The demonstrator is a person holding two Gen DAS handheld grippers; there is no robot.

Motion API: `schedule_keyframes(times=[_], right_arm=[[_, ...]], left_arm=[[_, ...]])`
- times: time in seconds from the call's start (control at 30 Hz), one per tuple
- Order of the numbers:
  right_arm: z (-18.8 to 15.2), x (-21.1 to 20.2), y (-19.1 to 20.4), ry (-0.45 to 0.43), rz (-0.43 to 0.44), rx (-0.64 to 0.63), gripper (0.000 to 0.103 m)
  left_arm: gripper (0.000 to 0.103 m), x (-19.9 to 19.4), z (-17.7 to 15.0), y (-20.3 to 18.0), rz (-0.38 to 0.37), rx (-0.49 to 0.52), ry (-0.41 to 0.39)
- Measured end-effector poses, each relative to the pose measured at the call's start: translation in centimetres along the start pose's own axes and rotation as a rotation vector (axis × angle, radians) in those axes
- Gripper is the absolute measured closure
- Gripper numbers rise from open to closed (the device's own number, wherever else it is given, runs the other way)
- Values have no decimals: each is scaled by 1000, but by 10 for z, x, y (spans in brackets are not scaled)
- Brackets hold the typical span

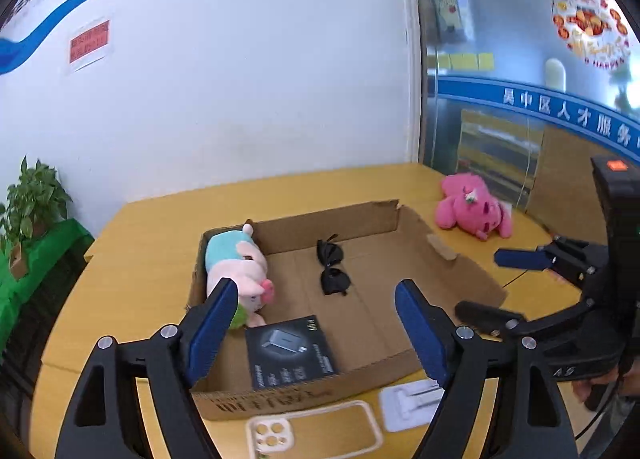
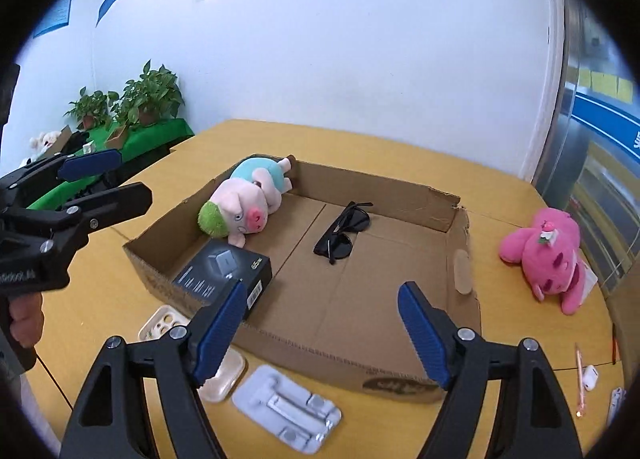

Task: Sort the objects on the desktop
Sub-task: 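Move the right gripper toward the white phone stand on the table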

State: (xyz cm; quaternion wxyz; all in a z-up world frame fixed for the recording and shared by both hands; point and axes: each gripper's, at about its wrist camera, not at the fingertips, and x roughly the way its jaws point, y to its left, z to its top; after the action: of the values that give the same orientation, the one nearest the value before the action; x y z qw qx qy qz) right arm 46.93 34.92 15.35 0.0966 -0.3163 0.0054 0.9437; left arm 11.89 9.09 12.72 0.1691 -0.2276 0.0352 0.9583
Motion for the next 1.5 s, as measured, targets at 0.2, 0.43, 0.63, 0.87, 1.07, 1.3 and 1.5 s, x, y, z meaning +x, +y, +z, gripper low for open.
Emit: schedule_keyframes(times=[0.2,0.43,0.63,0.87,1.07,1.3,1.5], right_arm=[[-13,-30,5,-39,-19,32,25],[-25,-46,7,-57,-24,7,25],[-61,-4,-5,107,80,-9,23],[-114,59,-1,248,224,27,23],[-123,97,-10,309,159,113,25],[-136,92,-12,305,184,145,50],[-147,80,-20,282,213,173,61]], left_arm=[[18,-45,-5,-10,27,-118,-70],[17,-61,-15,-29,35,-147,-85],[17,-46,-38,-27,-11,-187,6],[17,-36,-84,-13,24,-208,123],[17,-35,-105,-7,25,-236,170],[17,-19,-112,-15,-11,-216,218],[17,6,-119,-40,-102,-181,303]])
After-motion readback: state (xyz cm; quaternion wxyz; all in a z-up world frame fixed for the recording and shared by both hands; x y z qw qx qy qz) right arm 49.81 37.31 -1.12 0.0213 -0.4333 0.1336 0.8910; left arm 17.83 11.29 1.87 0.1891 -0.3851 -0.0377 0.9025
